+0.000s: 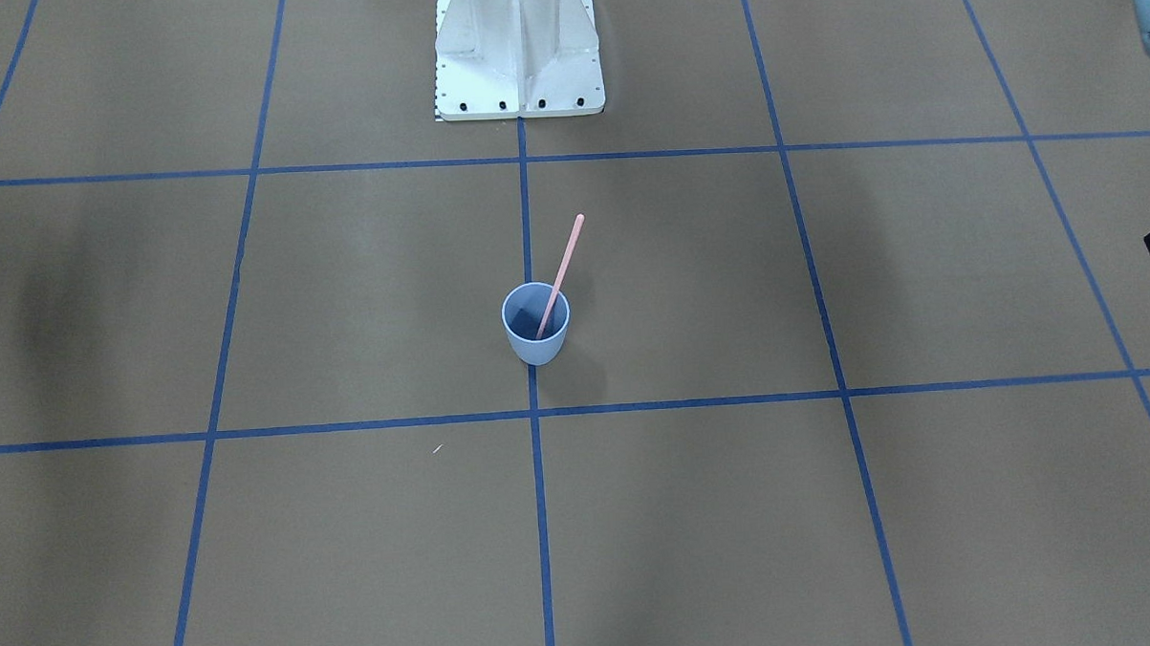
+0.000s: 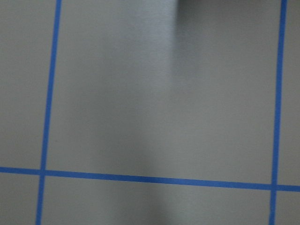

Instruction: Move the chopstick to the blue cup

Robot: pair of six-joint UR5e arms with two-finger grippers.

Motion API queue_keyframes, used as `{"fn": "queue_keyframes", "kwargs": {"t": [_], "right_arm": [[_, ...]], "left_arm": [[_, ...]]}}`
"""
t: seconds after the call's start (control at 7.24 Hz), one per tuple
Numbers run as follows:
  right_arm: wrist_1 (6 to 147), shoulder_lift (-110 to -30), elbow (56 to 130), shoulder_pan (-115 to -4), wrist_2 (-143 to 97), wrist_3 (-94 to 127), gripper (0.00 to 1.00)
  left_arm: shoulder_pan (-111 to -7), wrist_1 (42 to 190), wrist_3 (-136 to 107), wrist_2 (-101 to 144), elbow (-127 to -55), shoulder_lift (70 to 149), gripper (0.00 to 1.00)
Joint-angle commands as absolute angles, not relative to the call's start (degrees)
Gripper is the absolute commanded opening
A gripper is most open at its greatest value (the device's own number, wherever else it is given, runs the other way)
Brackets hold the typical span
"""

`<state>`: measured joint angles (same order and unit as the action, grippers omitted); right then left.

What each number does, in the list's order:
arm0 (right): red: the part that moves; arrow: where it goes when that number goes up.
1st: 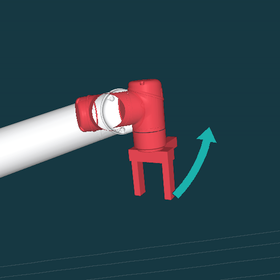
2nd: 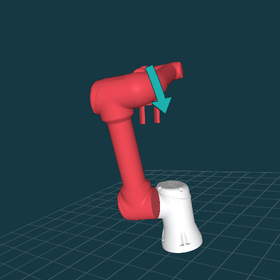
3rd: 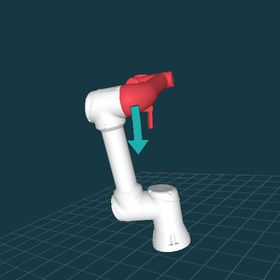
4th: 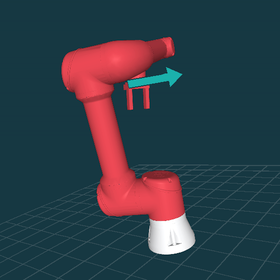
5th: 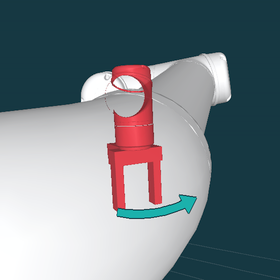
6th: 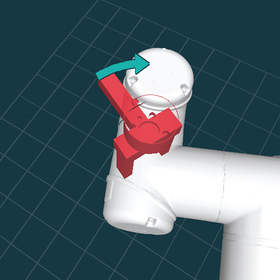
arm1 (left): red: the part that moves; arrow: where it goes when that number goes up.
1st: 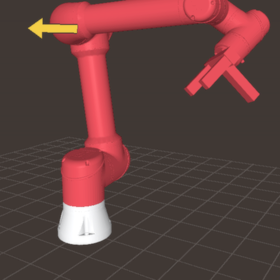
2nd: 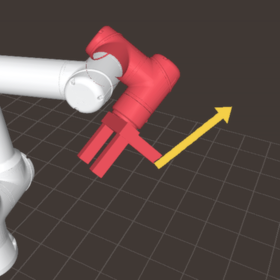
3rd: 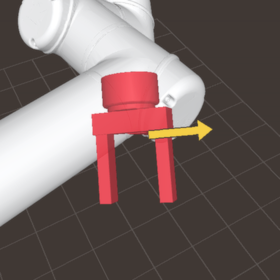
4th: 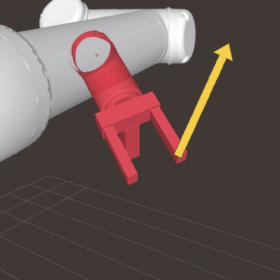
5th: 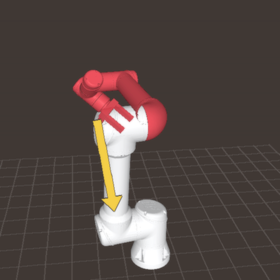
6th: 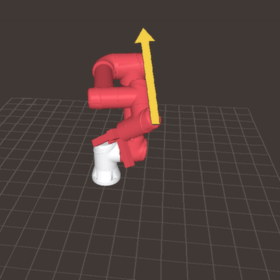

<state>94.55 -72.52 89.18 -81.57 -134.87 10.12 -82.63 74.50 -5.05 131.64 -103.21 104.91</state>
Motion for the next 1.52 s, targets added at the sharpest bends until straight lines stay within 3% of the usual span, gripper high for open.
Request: {"fn": "queue_keyframes", "kwargs": {"t": [0.0,0.55,0.83,1.38], "right_arm": [[94.4,-76.1,86.1,-86.0,-135.4,-0.9,1.00],[94.4,-83.1,88.1,-88.1,-132.4,-1.1,1.00],[94.4,-85.3,87.8,-89.1,-132.4,-1.3,1.00],[94.4,-86.5,88.3,-90.2,-132.5,-1.2,1.00]], "left_arm": [[-87.1,74.9,1.4,131.7,-101.9,100.0,0.99],[-87.6,83.3,1.4,131.3,-99.2,89.9,0.99],[-87.9,88.4,1.0,131.6,-93.8,89.9,0.99],[-87.8,87.9,0.6,131.7,-93.7,90.9,0.99]]}}
